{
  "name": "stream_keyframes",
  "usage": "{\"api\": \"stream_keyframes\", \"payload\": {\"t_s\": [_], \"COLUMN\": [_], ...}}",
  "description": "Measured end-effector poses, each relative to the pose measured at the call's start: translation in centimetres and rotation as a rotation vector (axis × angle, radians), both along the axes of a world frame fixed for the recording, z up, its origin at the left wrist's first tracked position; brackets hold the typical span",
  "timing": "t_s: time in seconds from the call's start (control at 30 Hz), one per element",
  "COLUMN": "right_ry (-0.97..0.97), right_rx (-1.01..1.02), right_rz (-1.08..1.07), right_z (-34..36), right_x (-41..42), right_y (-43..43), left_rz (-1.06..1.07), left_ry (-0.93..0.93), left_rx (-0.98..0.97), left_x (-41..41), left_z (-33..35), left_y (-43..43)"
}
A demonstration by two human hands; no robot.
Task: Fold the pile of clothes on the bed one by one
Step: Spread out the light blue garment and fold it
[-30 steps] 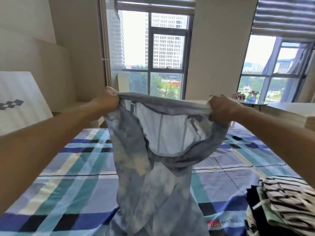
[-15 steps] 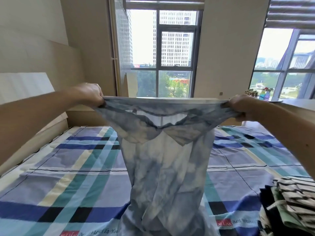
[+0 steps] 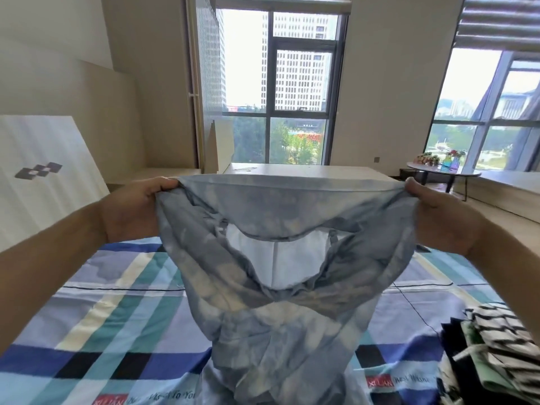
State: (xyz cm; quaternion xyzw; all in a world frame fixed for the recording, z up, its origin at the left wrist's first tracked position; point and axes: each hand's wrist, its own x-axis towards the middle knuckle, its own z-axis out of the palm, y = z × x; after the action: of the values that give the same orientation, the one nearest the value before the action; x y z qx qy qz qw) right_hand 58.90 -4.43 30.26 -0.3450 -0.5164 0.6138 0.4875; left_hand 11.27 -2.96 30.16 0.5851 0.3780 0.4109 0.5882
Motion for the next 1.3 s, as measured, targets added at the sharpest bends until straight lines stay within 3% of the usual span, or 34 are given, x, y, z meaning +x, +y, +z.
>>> {"api": "stream_keyframes", "payload": {"t_s": [0.17, 0.33, 0.43, 0.53, 0.6, 0.67, 0.7, 0.77, 0.87, 0.9, 0.97, 1.07, 1.13, 1.2, 1.27, 1.3], "right_ry": [0.021, -0.388, -0.521, -0.732, -0.935, -1.300, -1.502, -1.687, -1.819, -1.767, -1.473, -0.805, -0.610, -0.546, -0.509, -0.505], "right_rx": [0.081, 0.235, 0.230, 0.241, 0.157, 0.119, 0.155, 0.124, 0.127, 0.191, 0.387, 0.738, 0.903, 0.990, 1.028, 1.034], "right_rz": [0.091, 0.048, -0.053, -0.011, 0.085, 0.231, 0.330, 0.417, 0.219, 0.033, -0.478, -1.038, -1.160, -1.188, -1.197, -1.199], "right_z": [-1.8, -3.5, -5.5, -8.8, -11.2, -13.7, -14.6, -15.6, -12.2, -8.5, 2.3, 22.2, 31.6, 36.7, 38.6, 38.8], "right_x": [-0.5, -1.9, -4.5, -6.2, -6.4, -6.6, -6.8, -7.3, -7.8, -8.3, -8.4, -8.8, -9.4, -9.8, -9.8, -9.7], "right_y": [0.6, 0.9, 0.8, 0.4, -0.2, -0.4, -0.4, 0.5, 6.3, 8.9, 14.2, 15.9, 12.9, 10.1, 8.3, 7.8], "left_rz": [-0.006, -0.051, 0.151, 0.264, 0.071, -0.121, -0.184, -0.232, -0.072, 0.057, 0.414, 0.841, 0.943, 0.979, 0.965, 0.965], "left_ry": [-0.029, 0.351, 0.539, 0.674, 0.827, 1.016, 1.107, 1.208, 1.290, 1.306, 1.267, 1.015, 0.884, 0.830, 0.747, 0.708], "left_rx": [0.039, 0.172, 0.295, 0.480, 0.532, 0.468, 0.437, 0.408, 0.351, 0.408, 0.616, 0.966, 1.143, 1.293, 1.362, 1.304], "left_x": [0.9, 2.1, 4.4, 5.2, 5.1, 4.7, 4.6, 4.8, 5.8, 5.9, 5.5, 5.0, 4.6, 3.6, 3.5, 3.9], "left_z": [-0.8, -2.4, -4.5, -7.5, -9.3, -11.5, -12.6, -14.9, -12.9, -9.4, 1.1, 21.5, 32.6, 39.7, 42.7, 42.9], "left_y": [-0.3, -0.6, -1.0, -1.1, -1.9, -2.9, -3.3, -2.5, 4.4, 7.7, 14.5, 17.1, 14.8, 13.7, 10.7, 9.0]}}
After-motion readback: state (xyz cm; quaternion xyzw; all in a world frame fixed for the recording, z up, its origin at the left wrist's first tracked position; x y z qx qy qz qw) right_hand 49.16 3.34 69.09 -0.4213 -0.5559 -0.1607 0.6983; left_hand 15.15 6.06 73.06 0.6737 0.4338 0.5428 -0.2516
